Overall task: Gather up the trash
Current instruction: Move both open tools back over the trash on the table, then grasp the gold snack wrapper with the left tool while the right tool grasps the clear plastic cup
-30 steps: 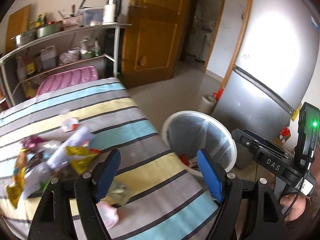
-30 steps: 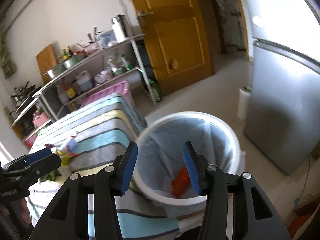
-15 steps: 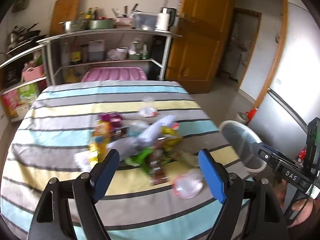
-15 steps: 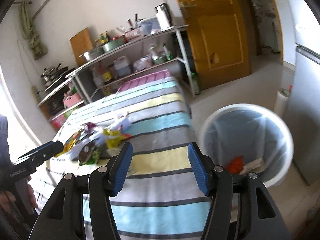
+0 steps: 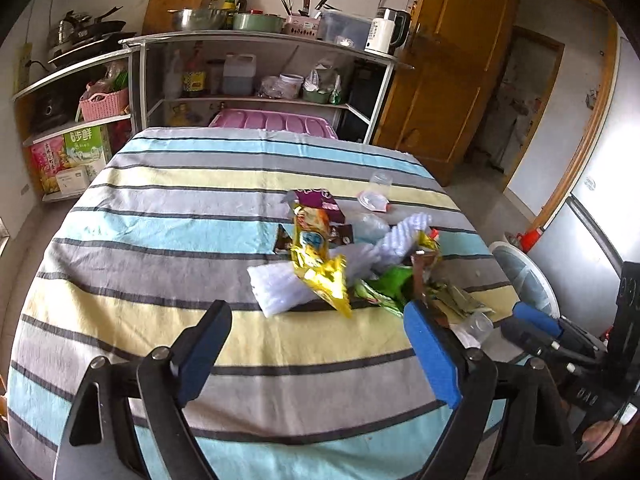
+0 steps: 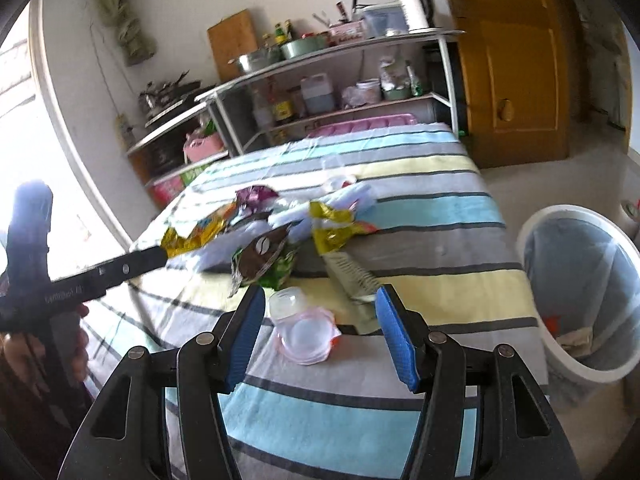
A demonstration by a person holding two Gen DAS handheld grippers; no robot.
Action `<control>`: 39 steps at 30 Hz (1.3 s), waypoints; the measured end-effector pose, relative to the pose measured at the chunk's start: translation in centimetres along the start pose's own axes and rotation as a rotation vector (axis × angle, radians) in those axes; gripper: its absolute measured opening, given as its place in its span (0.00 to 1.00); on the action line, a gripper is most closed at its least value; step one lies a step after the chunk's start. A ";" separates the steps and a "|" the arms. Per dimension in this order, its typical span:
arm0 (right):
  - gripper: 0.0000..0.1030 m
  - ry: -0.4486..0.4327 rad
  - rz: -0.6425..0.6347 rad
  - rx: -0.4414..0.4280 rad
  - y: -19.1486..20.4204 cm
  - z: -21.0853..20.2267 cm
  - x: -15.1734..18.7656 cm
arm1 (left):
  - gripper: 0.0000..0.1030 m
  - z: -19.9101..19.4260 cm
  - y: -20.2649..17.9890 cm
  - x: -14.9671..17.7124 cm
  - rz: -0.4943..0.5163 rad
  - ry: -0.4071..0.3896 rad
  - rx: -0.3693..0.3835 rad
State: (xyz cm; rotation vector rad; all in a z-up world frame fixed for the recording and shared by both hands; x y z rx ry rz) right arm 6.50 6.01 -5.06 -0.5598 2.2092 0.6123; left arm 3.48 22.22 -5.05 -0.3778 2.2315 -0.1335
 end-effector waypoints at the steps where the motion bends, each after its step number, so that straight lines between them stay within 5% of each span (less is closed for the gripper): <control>1: 0.57 0.011 -0.006 0.002 0.2 0.4 0.2 | 0.86 0.2 0.3 -0.2 -0.007 0.004 -0.004; 14: 0.57 0.091 -0.040 0.037 0.5 3.6 0.9 | 0.85 5.0 1.1 -2.8 0.035 0.036 -0.032; 28: 0.29 0.102 -0.054 0.042 0.5 4.1 1.0 | 0.41 7.5 0.3 -2.5 0.060 0.089 -0.020; 34: 0.29 0.089 -0.040 0.044 0.3 3.8 0.9 | 0.27 7.5 0.0 -2.4 0.071 0.086 -0.008; 39: 0.28 0.077 -0.038 0.044 0.3 3.5 0.6 | 0.26 7.1 -0.2 -2.7 0.082 0.078 -0.011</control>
Point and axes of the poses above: each gripper's, at about its wrist camera, not at the fingertips, and z roughly the way its jaws point, y to its left, x to its underside, the point moved 9 cm from there along z, roughly the way its jaws point, and after that the axes turned 3 degrees about -y, right-handed, at the moved point
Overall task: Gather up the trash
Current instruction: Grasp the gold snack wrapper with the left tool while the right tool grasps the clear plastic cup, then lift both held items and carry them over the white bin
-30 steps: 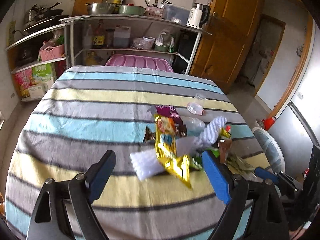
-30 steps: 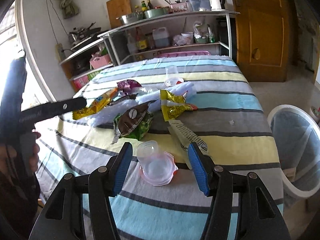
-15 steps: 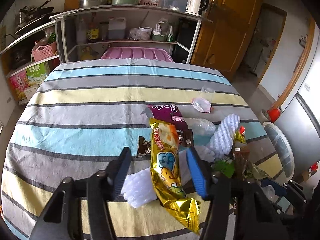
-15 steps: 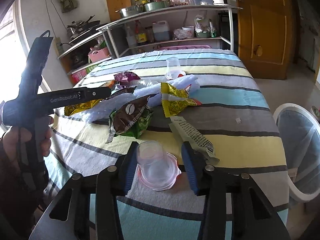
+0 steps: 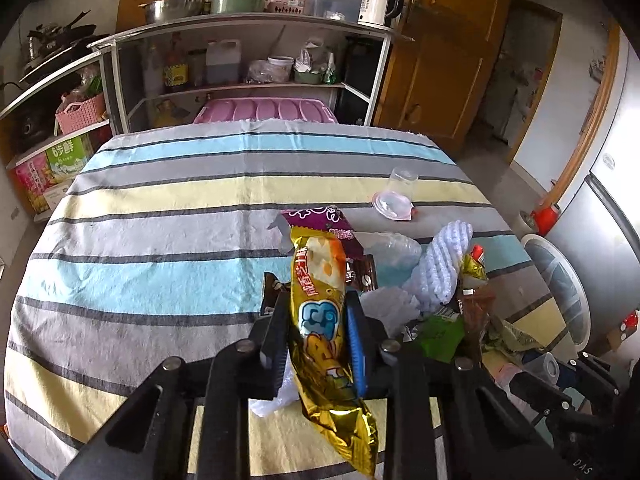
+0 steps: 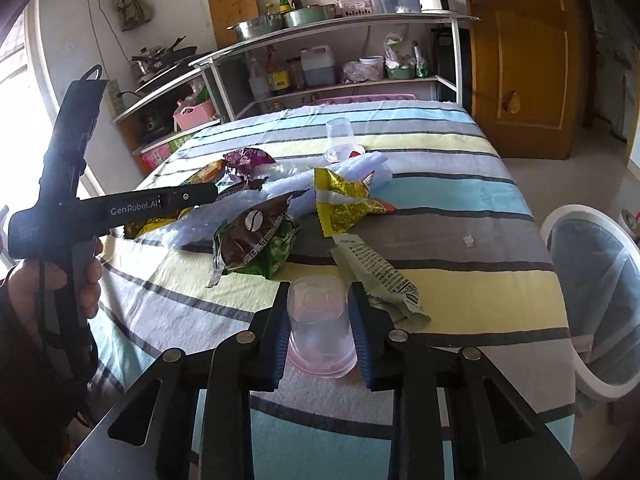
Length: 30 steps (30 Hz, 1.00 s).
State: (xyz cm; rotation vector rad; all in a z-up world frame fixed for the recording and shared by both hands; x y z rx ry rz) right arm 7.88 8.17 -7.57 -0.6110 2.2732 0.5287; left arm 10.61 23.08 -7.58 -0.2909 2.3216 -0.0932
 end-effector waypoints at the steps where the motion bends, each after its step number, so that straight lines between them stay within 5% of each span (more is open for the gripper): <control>1: 0.28 -0.002 0.001 0.000 0.0 -0.1 0.0 | 0.26 -0.1 0.0 0.0 0.000 -0.001 0.002; 15: 0.28 -0.059 0.014 0.003 -0.4 -2.2 -0.8 | 0.26 -2.5 -2.1 -0.4 0.039 -0.043 0.010; 30: 0.28 -0.163 0.080 0.070 -4.4 -7.3 -2.6 | 0.26 -5.4 -9.0 -1.3 0.139 -0.098 0.106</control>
Point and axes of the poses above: each gripper's, at about its wrist camera, not at the fingertips, and z roughly the way its jaws point, y to its left, x to its underside, the point moved 9 cm from there along z, roughly the way its jaws point, and after that the axes turned 3 degrees about -y, right-handed, at the moved point
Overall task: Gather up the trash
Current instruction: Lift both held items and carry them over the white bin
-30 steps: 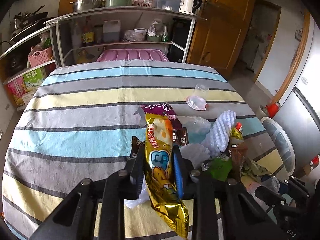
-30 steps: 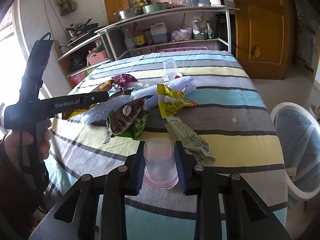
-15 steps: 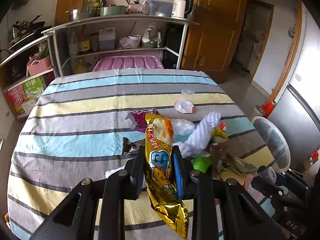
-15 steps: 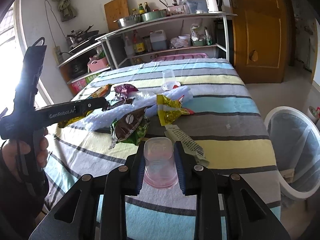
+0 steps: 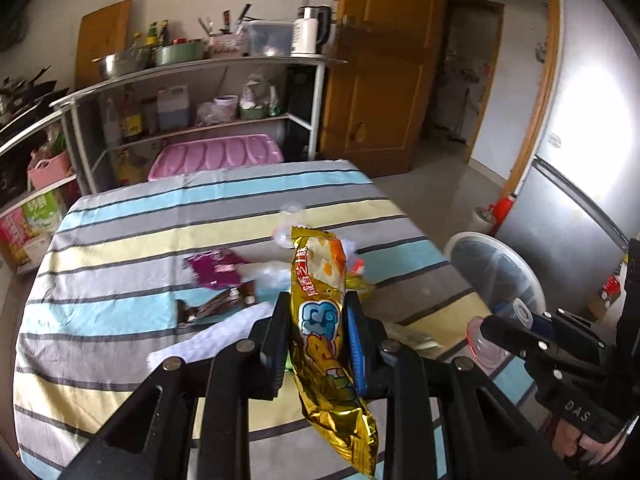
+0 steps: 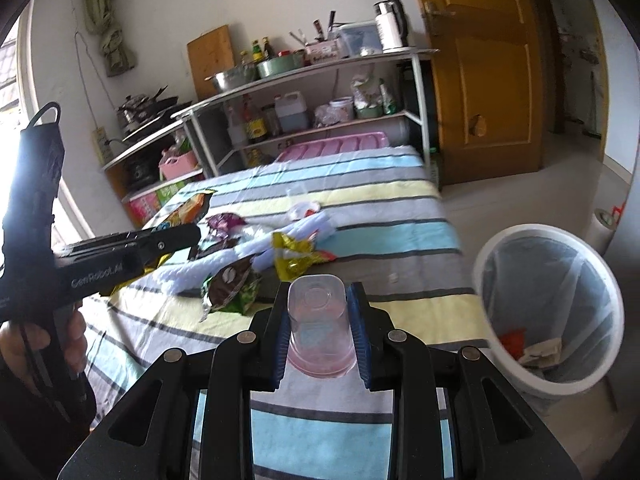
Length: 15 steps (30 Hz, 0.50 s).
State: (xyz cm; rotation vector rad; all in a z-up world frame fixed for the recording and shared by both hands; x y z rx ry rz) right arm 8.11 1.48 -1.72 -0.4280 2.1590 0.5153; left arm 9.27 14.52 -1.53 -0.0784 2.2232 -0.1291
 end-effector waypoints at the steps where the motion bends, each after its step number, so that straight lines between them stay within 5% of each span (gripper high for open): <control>1: 0.28 -0.005 0.003 0.006 -0.3 -0.2 -0.1 | 0.26 0.1 -0.5 -0.1 0.006 -0.001 0.007; 15: 0.28 -0.076 0.087 0.135 -8.2 -4.7 -1.7 | 0.26 2.0 -10.0 -1.1 0.110 0.013 0.135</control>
Point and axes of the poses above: each gripper's, at about its wrist camera, not at the fingertips, and z roughly the way its jaws point, y to its left, x to its underside, the point moved 9 cm from there along z, roughly the way its jaws point, and after that the axes turned 3 degrees about -y, right-handed, at the moved point
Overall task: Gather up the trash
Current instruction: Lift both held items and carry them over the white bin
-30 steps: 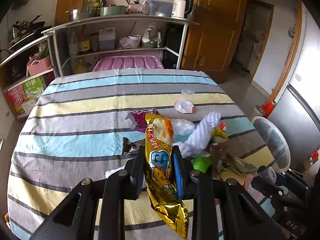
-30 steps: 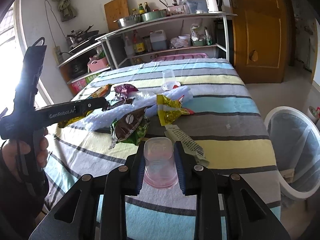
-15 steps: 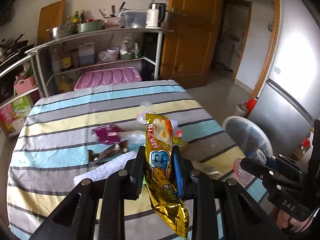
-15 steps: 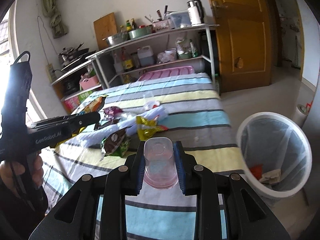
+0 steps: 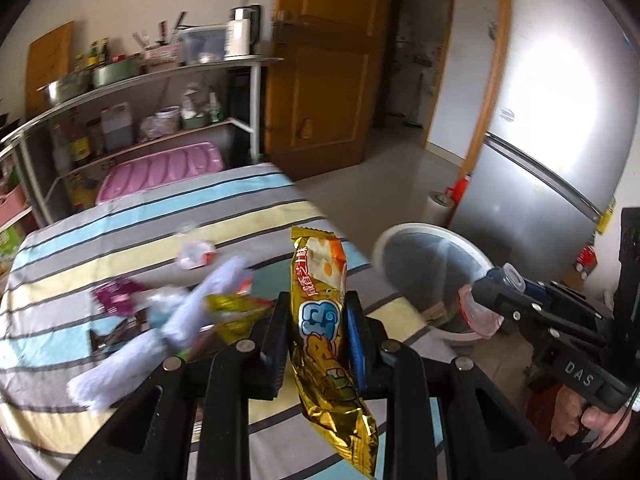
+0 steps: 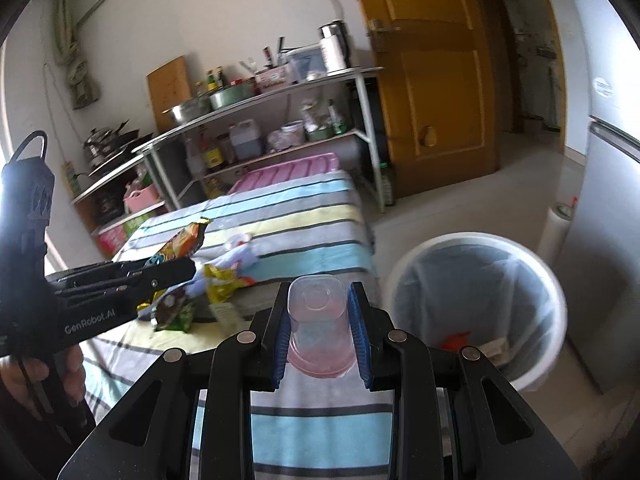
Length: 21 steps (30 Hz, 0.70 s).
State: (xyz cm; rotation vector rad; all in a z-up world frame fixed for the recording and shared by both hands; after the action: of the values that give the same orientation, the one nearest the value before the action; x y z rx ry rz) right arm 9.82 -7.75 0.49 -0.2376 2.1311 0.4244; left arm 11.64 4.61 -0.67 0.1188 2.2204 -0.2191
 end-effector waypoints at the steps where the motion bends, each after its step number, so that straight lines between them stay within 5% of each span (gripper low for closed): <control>1: 0.28 -0.003 0.006 0.011 -0.6 -0.3 -0.1 | 0.26 0.4 -0.8 -0.2 0.009 0.003 0.011; 13: 0.28 0.004 0.099 0.145 -10.2 -1.7 -0.8 | 0.26 5.8 -10.4 -0.8 0.080 0.082 0.175; 21: 0.28 0.078 0.143 0.186 -15.0 0.3 0.9 | 0.26 9.8 -13.5 0.6 0.098 0.169 0.202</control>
State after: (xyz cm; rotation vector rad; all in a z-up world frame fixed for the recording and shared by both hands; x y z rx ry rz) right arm 14.45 -21.49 -3.54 0.0042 2.2557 0.3004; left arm 16.66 -10.60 -5.51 0.3677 2.3481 -0.3919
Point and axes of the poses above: each gripper's, at about its wrist camera, not at the fingertips, and z roughly the way its jaws point, y to its left, x to its underside, the point moved 9 cm from there along z, roughly the way its jaws point, and after that the axes turned 3 degrees about -y, right-handed, at the moved point
